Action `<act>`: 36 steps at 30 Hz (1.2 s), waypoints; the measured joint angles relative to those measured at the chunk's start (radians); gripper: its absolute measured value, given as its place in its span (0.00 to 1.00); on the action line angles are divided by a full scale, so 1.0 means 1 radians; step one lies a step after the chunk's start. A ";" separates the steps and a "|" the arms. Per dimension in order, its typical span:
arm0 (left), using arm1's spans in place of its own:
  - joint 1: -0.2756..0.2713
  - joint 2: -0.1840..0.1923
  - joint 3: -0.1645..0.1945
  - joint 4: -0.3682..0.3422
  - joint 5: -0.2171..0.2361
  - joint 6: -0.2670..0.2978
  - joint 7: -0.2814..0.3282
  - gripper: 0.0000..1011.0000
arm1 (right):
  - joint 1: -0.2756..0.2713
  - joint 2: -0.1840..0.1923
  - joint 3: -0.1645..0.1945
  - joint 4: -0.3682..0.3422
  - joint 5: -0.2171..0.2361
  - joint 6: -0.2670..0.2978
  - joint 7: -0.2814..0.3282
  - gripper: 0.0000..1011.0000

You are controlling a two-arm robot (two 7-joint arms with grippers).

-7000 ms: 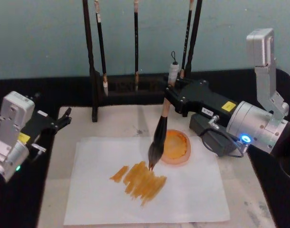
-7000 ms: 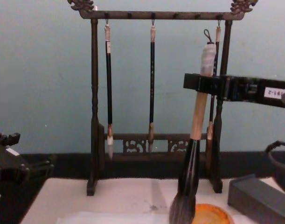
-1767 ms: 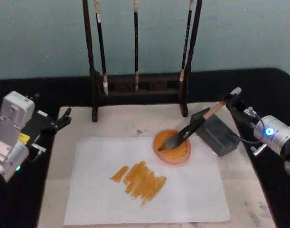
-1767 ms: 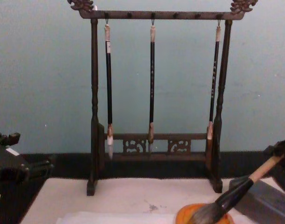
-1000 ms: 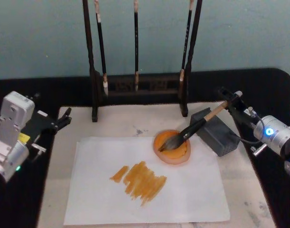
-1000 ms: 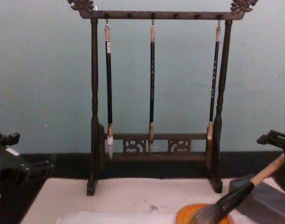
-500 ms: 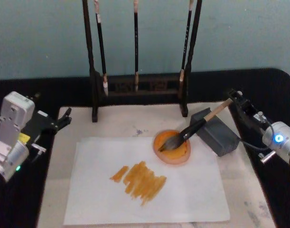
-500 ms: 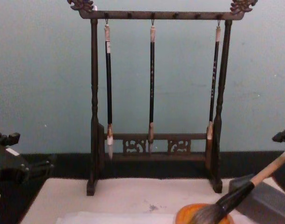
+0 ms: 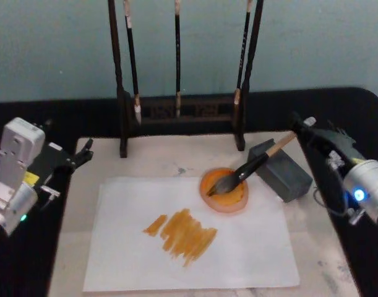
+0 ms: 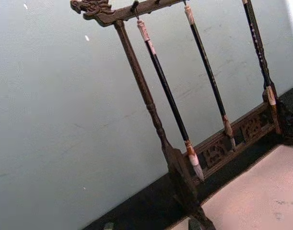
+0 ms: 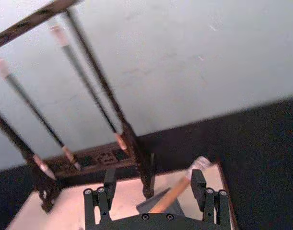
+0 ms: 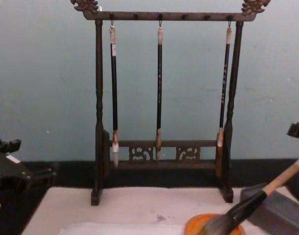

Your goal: Pick up the brush from the inkstone, write on the paper, then place the brush back to its original position.

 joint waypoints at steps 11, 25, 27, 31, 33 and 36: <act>0.000 0.000 0.000 0.000 0.000 0.000 0.000 1.00 | 0.006 0.028 -0.109 -0.022 -0.314 -0.038 -0.011 0.99; 0.000 0.000 0.000 0.000 0.000 0.000 0.000 1.00 | -0.031 0.038 -0.168 -0.014 -0.559 -0.058 -0.068 0.99; 0.000 0.000 0.000 0.000 0.000 0.000 0.000 1.00 | -0.035 0.037 -0.168 -0.013 -0.566 -0.057 -0.071 0.99; 0.000 0.000 0.000 0.000 0.000 0.000 0.000 1.00 | -0.046 0.028 -0.164 -0.006 -0.576 -0.055 -0.073 0.99; 0.000 0.000 0.000 0.000 0.000 0.000 0.000 1.00 | -0.048 0.024 -0.157 -0.002 -0.575 -0.053 -0.067 0.99; 0.000 0.000 0.000 0.000 0.000 0.000 0.000 1.00 | -0.048 0.022 -0.149 0.003 -0.572 -0.053 -0.056 0.99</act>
